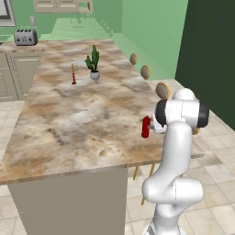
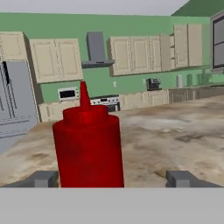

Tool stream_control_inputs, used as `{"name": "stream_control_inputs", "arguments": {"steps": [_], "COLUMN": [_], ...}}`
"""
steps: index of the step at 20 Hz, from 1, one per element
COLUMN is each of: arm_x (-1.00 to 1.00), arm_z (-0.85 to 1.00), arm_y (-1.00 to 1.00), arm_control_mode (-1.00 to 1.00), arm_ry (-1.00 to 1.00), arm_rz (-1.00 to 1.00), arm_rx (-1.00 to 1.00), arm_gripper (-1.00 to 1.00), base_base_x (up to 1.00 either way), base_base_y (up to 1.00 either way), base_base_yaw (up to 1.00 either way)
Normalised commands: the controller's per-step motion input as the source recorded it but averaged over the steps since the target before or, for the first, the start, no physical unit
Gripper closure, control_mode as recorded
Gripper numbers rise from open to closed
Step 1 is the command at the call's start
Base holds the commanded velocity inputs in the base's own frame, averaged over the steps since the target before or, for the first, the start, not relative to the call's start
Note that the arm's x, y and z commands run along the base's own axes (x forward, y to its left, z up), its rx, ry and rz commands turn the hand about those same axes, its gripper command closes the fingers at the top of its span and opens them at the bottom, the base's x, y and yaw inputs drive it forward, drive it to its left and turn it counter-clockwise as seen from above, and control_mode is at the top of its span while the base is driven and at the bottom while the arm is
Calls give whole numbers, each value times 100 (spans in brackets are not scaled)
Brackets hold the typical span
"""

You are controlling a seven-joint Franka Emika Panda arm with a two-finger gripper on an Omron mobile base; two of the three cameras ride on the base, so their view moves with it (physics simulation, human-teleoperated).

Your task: Move the ketchup and shaker from the cabinet to the dining counter.

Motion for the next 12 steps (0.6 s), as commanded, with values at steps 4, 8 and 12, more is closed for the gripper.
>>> {"name": "stream_control_inputs", "arguments": {"steps": [4, 8, 12], "arm_x": [-20, -9, -17], "arm_z": [40, 58, 52], "arm_y": [0, 0, -6], "arm_control_mode": [-100, -100, -100], "arm_ry": [0, 0, 0], "arm_rz": [1, 0, 0], "arm_rx": [0, 0, 0], "arm_gripper": [-100, -100, -100], "base_base_x": [0, 0, 0], "base_base_y": [0, 0, 0], "base_base_yaw": [0, 0, 0]}}
